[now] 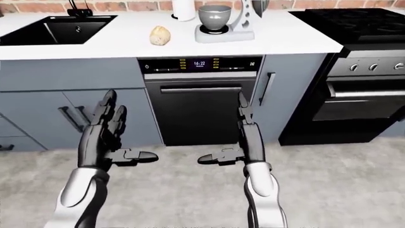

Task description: Place the bread in the stand mixer bowl.

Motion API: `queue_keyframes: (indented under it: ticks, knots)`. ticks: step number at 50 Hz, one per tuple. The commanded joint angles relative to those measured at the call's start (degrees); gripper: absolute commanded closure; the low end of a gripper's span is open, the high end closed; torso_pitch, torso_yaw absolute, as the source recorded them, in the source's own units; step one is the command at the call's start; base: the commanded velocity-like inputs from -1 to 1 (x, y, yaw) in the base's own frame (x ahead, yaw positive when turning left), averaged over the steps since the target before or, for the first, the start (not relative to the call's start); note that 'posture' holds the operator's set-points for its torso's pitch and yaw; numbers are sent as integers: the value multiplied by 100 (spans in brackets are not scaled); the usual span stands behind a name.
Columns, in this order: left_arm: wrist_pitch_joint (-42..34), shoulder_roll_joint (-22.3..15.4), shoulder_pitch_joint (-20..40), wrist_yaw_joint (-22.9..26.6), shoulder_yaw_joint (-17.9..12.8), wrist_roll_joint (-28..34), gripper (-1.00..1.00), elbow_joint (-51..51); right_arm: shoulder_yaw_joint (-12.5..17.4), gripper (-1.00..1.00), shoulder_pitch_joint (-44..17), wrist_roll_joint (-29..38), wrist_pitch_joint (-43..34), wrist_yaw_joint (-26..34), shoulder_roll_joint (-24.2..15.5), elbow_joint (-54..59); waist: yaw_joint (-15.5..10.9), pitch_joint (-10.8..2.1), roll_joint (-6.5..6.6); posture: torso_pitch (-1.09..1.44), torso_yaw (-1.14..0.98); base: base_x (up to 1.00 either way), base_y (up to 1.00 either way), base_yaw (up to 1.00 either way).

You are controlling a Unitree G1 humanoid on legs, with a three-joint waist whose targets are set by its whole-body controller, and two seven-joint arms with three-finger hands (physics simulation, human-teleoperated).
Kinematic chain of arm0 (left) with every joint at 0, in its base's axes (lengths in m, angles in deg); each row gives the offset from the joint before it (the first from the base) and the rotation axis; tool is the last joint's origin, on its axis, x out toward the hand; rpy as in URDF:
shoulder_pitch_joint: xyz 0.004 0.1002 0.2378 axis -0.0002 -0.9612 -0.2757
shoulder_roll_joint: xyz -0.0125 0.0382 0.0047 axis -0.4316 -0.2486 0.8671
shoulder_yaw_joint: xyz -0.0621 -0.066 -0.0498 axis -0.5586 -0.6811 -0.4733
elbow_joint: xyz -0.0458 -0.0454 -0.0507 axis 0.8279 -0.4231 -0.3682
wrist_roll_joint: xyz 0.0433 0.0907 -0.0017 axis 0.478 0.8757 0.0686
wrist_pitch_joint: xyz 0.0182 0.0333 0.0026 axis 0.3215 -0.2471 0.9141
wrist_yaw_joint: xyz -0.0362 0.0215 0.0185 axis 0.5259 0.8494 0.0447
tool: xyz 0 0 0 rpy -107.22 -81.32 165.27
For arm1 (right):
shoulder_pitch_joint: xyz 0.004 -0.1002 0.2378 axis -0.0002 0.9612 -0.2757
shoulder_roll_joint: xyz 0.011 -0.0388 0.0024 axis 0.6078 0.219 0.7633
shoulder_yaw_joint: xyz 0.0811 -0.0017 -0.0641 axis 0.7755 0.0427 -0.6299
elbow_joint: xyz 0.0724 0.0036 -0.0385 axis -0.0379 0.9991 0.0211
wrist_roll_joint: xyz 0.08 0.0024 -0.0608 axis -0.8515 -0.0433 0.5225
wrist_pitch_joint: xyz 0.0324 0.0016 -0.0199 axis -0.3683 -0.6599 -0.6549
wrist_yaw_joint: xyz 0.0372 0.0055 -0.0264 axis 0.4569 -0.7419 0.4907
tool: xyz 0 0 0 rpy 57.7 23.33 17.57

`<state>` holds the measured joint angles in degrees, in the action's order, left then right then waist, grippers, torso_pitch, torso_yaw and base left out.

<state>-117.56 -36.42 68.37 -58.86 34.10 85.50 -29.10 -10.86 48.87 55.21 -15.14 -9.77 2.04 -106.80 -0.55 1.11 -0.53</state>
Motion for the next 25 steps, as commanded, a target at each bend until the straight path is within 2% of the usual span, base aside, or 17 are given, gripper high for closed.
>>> queue_keyframes:
  ticks: [1, 13, 16, 17, 18, 20, 23, 24, 25]
  knots:
    - [204, -11, 109, -3, -17, -3, -100, 225, -27, -100, -138, -4, 171, -14, -8, -259, -1, -113, -6, 0, 0, 0, 0, 0]
    - [121, -24, 143, -2, -47, -31, -100, 301, -40, -100, -150, 36, 60, -5, -17, -366, 29, -204, 21, 0, 0, 0, 0, 0]
    - [170, -20, 108, 4, -47, -37, -100, 281, -46, -100, -160, 50, 44, -1, -16, -371, 30, -184, 18, 0, 0, 3, 0, 0]
    - [164, -22, 108, 5, -51, -40, -100, 286, -47, -100, -162, 52, 40, 0, -16, -372, 37, -278, 40, 0, 0, 5, 0, 0]
    - [148, -22, 121, 4, -60, -48, -100, 290, -48, -100, -162, 53, 43, 0, -14, -370, 31, -60, 28, 0, 0, 4, 0, 0]
    - [156, -22, 118, 3, -42, -39, -100, 284, -48, -100, -164, 55, 50, 0, -13, -367, 35, -166, 25, 0, 0, 4, 0, 0]
    - [148, -23, 127, 1, -42, -39, -100, 281, -45, -100, -170, 56, 48, 6, -14, -362, 35, -171, 24, 0, 0, 4, 0, 0]
    - [131, -24, 136, -2, -39, -37, -100, 294, -40, -100, -171, 55, 43, 9, -17, -367, 40, -262, 45, 0, 0, 5, 0, 0]
    - [120, -22, 143, -5, -38, -38, -100, 301, -37, -100, -170, 52, 35, 13, -17, -382, 37, -162, 55, 0, 0, 8, 0, 0]
